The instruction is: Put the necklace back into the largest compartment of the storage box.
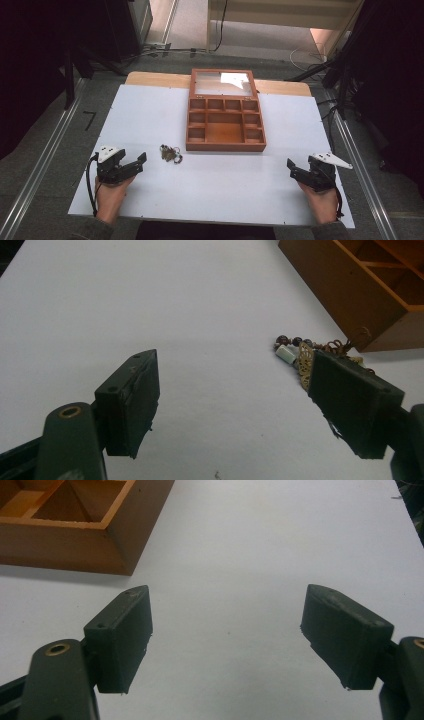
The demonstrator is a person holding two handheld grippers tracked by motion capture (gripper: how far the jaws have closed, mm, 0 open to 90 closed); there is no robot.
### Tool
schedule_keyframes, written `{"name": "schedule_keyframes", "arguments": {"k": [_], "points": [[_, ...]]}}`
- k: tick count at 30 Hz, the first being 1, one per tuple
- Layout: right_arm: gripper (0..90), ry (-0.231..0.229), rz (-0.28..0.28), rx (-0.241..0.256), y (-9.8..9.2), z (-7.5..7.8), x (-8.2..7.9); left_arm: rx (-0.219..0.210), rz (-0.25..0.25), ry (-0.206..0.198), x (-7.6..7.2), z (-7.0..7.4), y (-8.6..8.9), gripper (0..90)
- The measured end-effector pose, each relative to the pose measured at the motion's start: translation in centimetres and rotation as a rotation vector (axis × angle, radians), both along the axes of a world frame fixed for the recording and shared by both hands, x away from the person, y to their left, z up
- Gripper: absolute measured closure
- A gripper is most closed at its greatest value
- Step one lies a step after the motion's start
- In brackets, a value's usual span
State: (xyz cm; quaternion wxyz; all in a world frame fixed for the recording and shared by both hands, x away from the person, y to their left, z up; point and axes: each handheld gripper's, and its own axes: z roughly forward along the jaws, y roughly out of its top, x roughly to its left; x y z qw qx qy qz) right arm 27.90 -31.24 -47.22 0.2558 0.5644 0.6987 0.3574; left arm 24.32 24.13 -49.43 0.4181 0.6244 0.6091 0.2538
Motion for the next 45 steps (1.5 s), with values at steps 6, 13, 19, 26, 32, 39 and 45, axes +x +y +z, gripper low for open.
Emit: {"name": "schedule_keyframes", "arguments": {"k": [6, 13, 19, 26, 32, 39, 45], "points": [[18.5, 0.003, -0.002, 0.002, 0.1, 0.0, 0.0, -0.003, -0.008, 0.002, 0.2, 0.0, -0.3, 20.7], [18.4, 0.004, -0.001, 0.003, 0.1, 0.0, 0.0, -0.003, -0.019, 0.004, 0.3, 0.0, -0.7, 20.7], [18.4, 0.004, -0.004, 0.001, 0.2, 0.0, 0.0, 0.001, -0.031, 0.006, 0.5, 0.0, -1.2, 20.7], [18.4, 0.008, -0.003, 0.002, 0.2, 0.0, 0.0, 0.001, -0.037, 0.009, 0.7, -0.1, -1.6, 20.7], [18.4, 0.005, -0.002, 0.000, 0.2, 0.0, 0.0, 0.003, -0.050, 0.010, 1.0, -0.1, -2.1, 20.8], [18.4, 0.005, -0.002, 0.000, 0.2, 0.0, 0.0, 0.005, -0.052, 0.013, 1.4, -0.1, -2.5, 20.8], [18.4, 0.006, -0.003, 0.001, 0.2, 0.0, 0.0, 0.010, -0.067, 0.018, 1.7, -0.2, -3.2, 20.8]]}}
